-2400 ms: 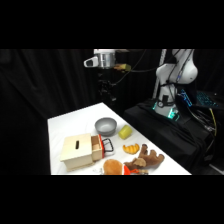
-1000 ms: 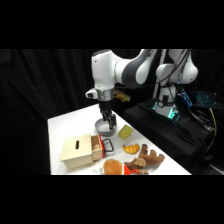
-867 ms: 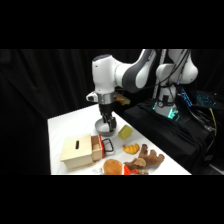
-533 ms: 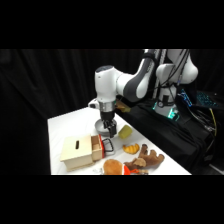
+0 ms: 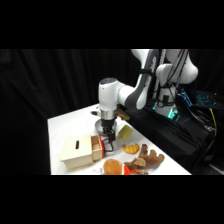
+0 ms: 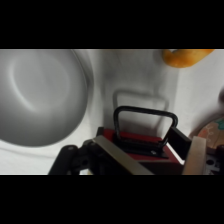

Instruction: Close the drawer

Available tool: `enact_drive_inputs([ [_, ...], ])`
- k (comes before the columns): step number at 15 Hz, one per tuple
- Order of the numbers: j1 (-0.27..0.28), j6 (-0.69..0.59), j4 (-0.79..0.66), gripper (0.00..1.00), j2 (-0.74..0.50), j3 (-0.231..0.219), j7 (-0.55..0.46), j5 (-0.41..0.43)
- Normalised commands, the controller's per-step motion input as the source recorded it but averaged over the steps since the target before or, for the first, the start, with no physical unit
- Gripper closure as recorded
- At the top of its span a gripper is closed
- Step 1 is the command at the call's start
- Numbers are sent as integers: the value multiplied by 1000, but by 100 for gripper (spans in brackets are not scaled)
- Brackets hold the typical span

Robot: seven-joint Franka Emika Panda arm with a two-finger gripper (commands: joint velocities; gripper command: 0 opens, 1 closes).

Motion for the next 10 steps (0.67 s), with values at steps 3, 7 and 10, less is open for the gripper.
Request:
enact_drive_inputs([
  [3, 136, 298, 64, 0, 192, -168, 162, -118],
  [7, 108, 163, 141, 0, 180, -153, 101, -82],
  [10, 85, -81, 350, 0, 167, -132, 48, -80],
])
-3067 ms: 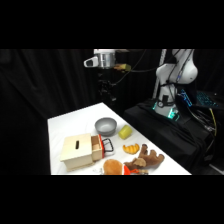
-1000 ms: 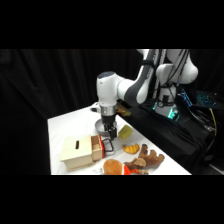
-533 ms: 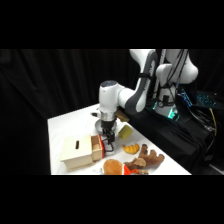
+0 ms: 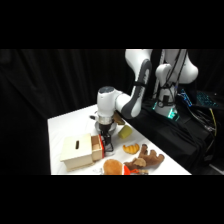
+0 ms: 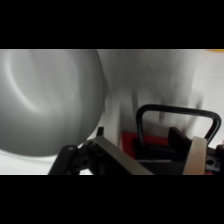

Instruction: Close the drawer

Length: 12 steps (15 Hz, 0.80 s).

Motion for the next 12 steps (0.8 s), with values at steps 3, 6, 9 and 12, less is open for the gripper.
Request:
enact_drive_inputs([
  [3, 103, -172, 432, 0, 155, -112, 53, -100],
  [6, 70, -212, 483, 0, 189, -63, 45, -85],
  [9, 33, -235, 527, 0, 208, -26, 42, -65],
  [12, 4, -230, 465, 0, 118, 15, 25, -50],
])
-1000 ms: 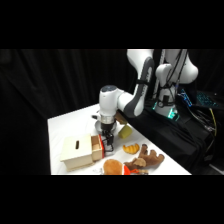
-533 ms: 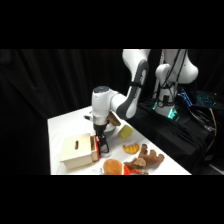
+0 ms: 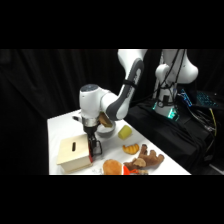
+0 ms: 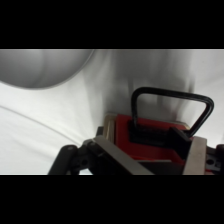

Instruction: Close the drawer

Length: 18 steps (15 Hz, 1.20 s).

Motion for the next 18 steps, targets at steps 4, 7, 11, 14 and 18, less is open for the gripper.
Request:
enact_drive_inputs([
  [4, -14, -273, 246, 0, -97, 47, 5, -42],
  [7, -53, -368, -18, 0, -365, 95, -51, -13],
  [11, -67, -357, -81, 0, -446, 109, -61, -14],
  [14, -77, -456, -35, 0, -462, 106, -71, -23],
  [18, -91, -493, 44, 0, -432, 119, -88, 4],
])
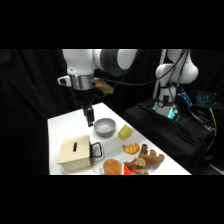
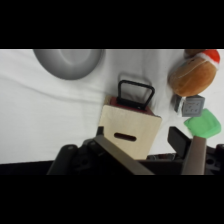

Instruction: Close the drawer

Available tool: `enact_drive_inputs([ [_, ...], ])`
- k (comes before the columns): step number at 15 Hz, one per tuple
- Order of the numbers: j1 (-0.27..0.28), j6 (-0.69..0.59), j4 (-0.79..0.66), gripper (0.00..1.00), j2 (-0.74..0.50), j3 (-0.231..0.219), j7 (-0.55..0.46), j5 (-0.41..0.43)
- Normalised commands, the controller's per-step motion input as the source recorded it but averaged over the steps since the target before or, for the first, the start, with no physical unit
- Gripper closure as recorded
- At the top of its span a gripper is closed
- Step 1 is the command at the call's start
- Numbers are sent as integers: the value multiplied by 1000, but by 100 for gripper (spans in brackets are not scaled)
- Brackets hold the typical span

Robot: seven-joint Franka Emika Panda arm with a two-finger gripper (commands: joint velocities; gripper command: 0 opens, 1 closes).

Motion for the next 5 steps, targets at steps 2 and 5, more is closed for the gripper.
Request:
enact_drive_inputs([
  [2, -127, -441, 104, 0, -315, 124, -138, 114],
  [5, -128, -463, 87, 0, -235, 106, -159, 138],
])
